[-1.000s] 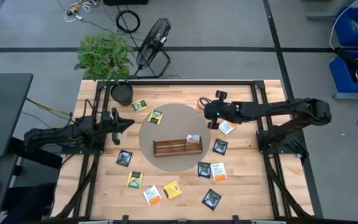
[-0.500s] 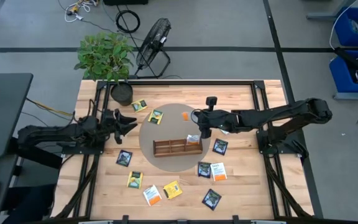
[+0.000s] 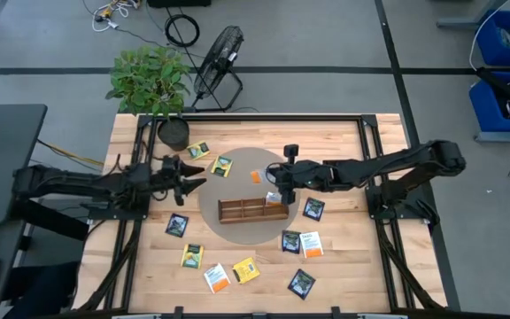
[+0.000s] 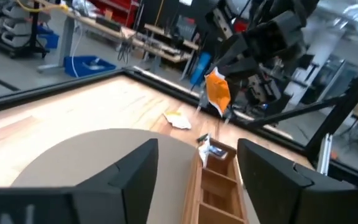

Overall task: Pick & Place Tea
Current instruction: Put the white tea bag into the right section of the wooden organizer

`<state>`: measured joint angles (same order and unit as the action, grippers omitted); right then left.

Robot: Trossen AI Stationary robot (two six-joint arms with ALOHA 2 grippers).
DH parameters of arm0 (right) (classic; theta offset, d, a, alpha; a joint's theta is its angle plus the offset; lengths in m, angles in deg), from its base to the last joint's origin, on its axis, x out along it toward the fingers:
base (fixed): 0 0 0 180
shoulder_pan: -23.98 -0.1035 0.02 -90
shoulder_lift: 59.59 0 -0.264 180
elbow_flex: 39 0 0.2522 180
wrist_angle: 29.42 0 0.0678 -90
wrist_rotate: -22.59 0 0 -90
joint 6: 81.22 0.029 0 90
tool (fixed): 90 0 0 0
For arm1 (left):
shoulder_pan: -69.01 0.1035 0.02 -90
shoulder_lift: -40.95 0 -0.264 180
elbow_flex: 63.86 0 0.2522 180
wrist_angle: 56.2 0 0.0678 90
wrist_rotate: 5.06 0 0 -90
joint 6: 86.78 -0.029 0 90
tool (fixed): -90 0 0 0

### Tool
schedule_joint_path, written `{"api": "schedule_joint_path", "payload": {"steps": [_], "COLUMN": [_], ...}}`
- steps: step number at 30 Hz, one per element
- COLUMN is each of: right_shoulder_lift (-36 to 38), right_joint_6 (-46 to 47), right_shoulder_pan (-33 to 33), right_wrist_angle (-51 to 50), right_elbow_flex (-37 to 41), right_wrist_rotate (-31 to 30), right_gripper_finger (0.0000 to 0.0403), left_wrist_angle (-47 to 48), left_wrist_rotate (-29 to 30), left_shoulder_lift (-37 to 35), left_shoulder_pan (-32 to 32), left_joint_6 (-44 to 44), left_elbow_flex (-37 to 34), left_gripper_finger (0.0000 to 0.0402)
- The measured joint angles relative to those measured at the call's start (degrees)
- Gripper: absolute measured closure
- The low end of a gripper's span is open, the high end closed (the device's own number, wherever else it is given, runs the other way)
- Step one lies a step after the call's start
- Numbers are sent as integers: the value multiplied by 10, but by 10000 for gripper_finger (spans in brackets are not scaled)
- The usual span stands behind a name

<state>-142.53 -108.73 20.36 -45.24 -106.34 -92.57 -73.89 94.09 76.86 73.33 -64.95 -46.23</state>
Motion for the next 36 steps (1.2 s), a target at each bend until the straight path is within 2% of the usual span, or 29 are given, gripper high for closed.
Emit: {"api": "schedule_joint_path", "payload": {"steps": [7,15,19,24,36], "right_shoulder_lift": [-19,-19,-21,-21,-21], "right_joint_6": [-32,-33,-34,-34,-45], "right_shoulder_pan": [-2,-16,-24,-24,-24], "right_wrist_angle": [50,43,43,39,46], "right_elbow_flex": [0,0,0,0,0], "right_wrist_rotate": [2,3,3,-8,-8], "right_gripper_finger": [403,403,403,403,403], "left_wrist_angle": [-9,-15,-19,-21,-17], "left_wrist_rotate": [4,-19,-21,-83,-106], "left_shoulder_lift": [141,264,310,352,437], "left_shoulder_pan": [0,0,0,-1,-1], "left_joint_6": [-33,-60,-65,-72,-72], "left_elbow_flex": [90,178,221,263,323], "left_gripper_finger": [181,181,181,181,181]}}
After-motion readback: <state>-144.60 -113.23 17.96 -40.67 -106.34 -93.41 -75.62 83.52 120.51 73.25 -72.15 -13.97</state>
